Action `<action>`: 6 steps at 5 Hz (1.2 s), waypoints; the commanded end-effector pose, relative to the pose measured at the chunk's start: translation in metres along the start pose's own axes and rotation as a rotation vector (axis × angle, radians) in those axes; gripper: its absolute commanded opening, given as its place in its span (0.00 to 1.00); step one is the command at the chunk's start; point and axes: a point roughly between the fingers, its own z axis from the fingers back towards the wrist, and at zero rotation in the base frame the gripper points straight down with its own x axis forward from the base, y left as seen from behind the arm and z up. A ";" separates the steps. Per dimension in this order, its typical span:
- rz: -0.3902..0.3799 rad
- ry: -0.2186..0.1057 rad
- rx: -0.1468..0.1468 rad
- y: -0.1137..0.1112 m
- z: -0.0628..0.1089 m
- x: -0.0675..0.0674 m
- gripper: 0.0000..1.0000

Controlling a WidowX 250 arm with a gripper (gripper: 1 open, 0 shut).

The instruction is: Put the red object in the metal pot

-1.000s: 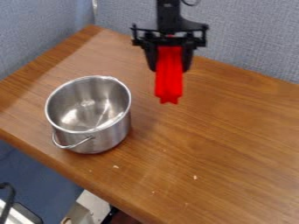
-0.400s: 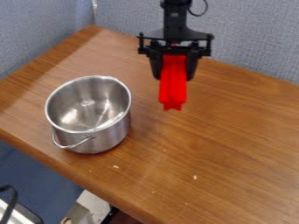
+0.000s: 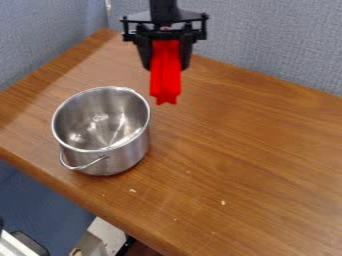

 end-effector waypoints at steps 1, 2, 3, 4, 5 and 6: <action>0.028 -0.129 0.002 0.016 0.030 0.007 0.00; 0.054 -0.142 0.033 0.032 0.025 0.005 0.00; 0.080 -0.145 0.063 0.047 0.015 0.001 0.00; 0.089 -0.138 0.097 0.059 -0.004 -0.004 0.00; 0.076 -0.127 0.096 0.058 -0.006 -0.005 0.00; 0.071 -0.101 0.077 0.053 -0.004 -0.009 0.00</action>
